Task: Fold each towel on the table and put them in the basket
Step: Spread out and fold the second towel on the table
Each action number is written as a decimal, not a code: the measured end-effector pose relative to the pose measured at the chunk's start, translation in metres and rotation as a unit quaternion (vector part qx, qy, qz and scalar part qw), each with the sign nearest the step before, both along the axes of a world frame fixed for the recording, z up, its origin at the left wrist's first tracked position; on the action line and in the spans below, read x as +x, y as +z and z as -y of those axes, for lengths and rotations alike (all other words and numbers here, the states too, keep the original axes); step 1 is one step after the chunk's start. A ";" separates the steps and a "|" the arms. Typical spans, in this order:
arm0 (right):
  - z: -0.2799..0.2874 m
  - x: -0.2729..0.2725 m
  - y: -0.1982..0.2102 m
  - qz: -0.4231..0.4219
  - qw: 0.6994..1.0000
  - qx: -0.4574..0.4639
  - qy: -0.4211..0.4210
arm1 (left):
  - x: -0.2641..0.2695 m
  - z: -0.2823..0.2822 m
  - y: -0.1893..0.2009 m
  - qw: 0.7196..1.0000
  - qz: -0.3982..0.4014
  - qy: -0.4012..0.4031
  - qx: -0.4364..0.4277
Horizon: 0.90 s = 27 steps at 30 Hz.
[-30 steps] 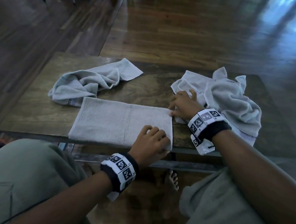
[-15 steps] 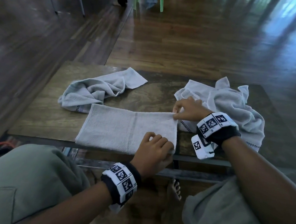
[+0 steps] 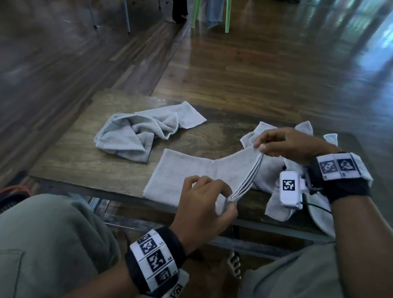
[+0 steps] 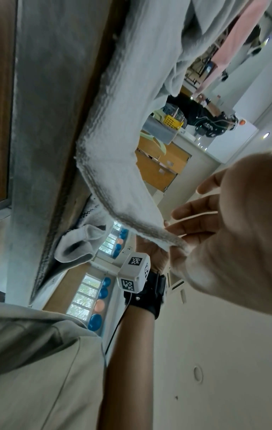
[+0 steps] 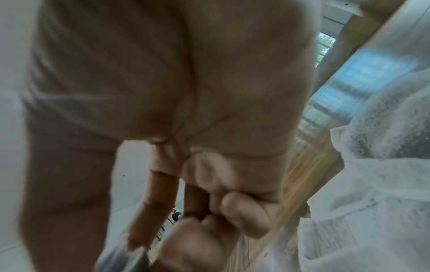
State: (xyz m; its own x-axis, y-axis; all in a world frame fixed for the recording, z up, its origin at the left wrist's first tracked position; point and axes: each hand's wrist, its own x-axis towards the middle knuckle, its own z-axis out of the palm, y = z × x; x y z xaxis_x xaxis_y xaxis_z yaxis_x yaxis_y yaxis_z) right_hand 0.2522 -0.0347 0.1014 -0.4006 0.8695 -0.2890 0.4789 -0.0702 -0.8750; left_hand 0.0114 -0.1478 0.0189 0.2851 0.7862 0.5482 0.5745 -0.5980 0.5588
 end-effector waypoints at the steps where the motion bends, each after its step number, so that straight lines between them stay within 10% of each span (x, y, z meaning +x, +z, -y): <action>1: -0.001 -0.001 0.002 0.002 1.000 -0.008 0.012 | -0.004 0.001 0.001 1.000 0.004 0.008 -0.007; 18: -0.072 -0.136 -0.006 0.160 0.969 0.035 0.185 | -0.097 -0.002 -0.029 0.982 0.028 0.150 -0.110; 27: -0.096 -0.190 -0.057 0.181 0.975 0.016 0.126 | -0.134 -0.024 -0.056 0.957 -0.011 0.213 -0.194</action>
